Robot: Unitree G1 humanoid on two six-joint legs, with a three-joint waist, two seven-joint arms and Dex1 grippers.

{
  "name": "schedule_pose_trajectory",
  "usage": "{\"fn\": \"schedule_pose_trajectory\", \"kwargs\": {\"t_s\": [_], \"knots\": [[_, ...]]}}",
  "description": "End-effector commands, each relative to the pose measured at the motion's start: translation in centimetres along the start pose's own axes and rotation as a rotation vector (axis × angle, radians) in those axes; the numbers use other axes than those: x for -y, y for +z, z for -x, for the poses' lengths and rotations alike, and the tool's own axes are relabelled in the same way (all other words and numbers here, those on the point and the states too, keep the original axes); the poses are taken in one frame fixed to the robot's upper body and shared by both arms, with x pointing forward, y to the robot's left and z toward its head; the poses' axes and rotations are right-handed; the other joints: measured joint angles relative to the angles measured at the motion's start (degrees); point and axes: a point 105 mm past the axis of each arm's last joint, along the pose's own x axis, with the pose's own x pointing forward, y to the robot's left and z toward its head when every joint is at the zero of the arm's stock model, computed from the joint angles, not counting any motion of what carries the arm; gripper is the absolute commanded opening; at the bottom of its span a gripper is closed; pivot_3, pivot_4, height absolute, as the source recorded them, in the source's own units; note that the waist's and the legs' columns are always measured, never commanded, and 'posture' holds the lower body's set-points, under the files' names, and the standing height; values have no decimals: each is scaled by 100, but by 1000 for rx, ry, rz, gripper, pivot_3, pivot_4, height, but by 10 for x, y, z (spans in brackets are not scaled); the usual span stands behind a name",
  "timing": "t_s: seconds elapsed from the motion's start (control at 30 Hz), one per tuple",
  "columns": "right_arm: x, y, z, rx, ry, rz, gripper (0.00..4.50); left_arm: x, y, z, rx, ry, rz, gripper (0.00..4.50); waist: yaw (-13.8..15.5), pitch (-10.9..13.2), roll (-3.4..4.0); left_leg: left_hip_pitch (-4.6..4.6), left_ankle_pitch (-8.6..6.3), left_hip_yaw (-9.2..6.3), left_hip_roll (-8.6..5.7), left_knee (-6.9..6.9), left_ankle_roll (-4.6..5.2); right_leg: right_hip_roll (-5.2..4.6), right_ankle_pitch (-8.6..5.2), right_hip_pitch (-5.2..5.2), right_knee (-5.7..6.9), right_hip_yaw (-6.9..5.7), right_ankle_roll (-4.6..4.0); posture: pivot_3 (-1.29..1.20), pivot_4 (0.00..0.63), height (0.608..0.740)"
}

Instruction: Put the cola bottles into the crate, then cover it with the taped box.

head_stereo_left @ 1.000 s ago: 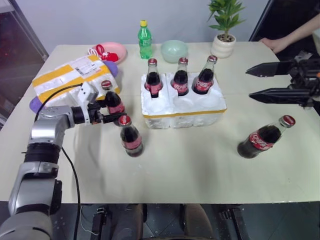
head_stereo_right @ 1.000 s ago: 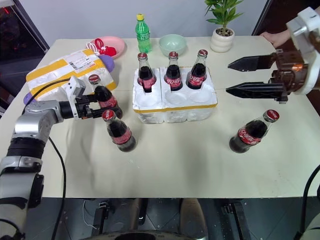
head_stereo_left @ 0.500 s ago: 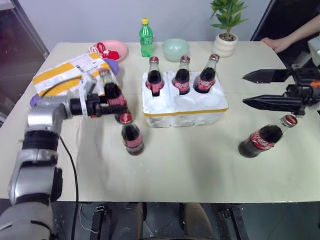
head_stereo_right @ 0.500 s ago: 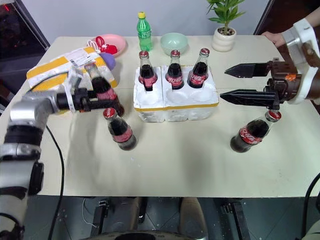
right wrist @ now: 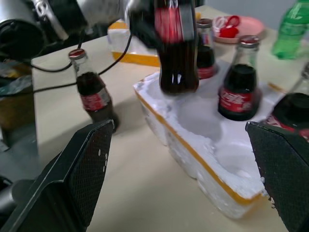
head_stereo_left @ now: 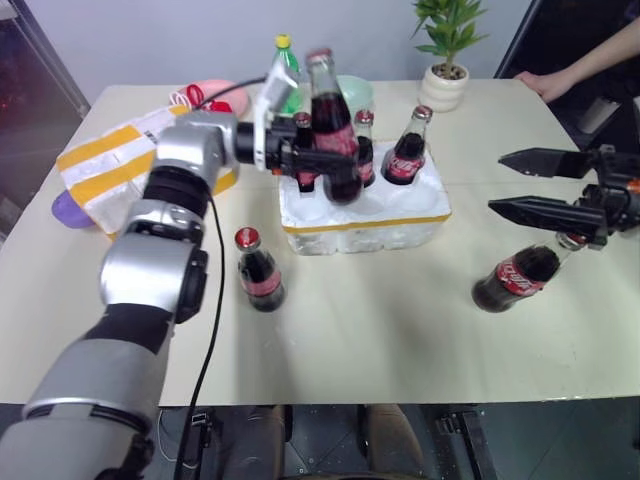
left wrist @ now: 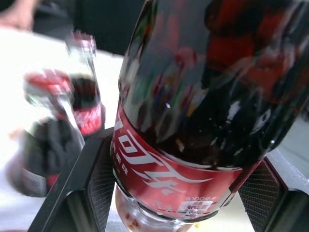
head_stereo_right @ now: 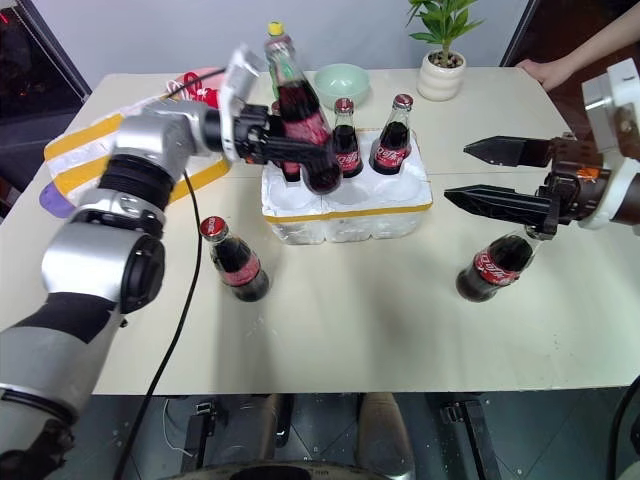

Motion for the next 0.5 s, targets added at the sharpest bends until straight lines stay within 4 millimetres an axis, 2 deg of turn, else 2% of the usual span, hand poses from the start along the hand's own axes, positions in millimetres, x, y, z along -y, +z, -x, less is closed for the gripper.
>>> {"fn": "schedule_pose_trajectory", "kwargs": {"t_s": [0.03,0.27,0.5], "knots": [[-6,12,7,47,-29,42,4500,-3,33,-12,48,49,-155,2830,31,0,0,-1,0,0,0,0,0,0,0,0,0,0,0,0,150,739],[-9,8,11,59,-52,20,4500,-4,32,-30,81,65,-156,2830,94,0,0,-1,0,1,-1,8,0,0,1,6,0,1,1,0,150,739],[-7,6,9,67,-60,20,4500,-2,6,-34,-7,24,-166,2830,91,0,0,0,0,1,-1,7,0,0,1,6,0,1,1,0,150,739]]}}
